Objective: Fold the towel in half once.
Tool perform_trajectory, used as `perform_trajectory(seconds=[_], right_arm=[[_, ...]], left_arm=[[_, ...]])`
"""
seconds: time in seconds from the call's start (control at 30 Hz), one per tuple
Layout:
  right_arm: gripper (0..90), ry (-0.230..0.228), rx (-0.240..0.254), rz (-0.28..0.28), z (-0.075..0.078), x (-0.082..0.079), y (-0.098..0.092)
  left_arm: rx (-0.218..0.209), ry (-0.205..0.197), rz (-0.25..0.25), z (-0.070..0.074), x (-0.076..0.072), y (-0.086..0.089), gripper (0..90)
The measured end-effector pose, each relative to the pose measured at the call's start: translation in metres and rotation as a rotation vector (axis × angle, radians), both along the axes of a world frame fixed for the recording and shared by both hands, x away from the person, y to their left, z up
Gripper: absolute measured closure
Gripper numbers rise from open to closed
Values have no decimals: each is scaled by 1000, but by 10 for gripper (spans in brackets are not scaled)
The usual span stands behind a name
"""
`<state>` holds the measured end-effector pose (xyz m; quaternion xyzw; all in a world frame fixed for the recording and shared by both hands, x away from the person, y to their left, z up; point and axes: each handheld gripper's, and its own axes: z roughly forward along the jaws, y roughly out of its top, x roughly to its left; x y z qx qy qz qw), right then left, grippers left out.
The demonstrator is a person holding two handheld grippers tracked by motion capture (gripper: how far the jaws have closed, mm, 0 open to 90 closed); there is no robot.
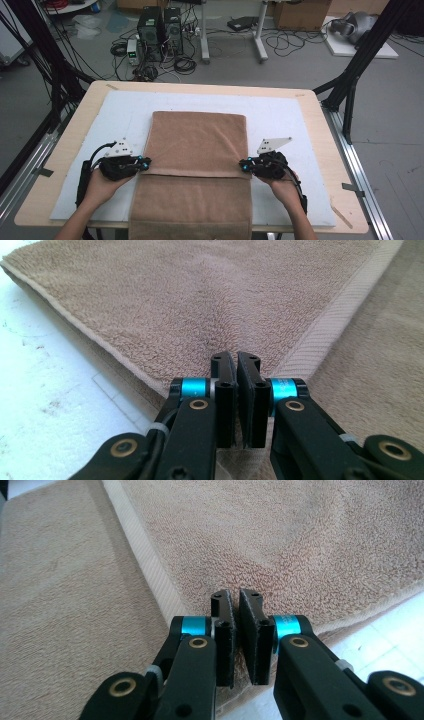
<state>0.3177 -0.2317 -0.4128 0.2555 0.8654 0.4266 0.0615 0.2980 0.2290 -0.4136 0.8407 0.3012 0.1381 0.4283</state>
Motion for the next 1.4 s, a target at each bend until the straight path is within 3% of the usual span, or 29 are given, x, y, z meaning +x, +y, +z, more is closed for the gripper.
perform_trajectory(seconds=[0.9, 1.4], right_arm=[[847, -31, 21, 69, 15, -42, -1], [847, -51, 32, 109, 21, -64, -2]], left_arm=[[8, -50, -37, 11, -50, 2, 858], [4, -57, -67, 16, -74, 6, 858]])
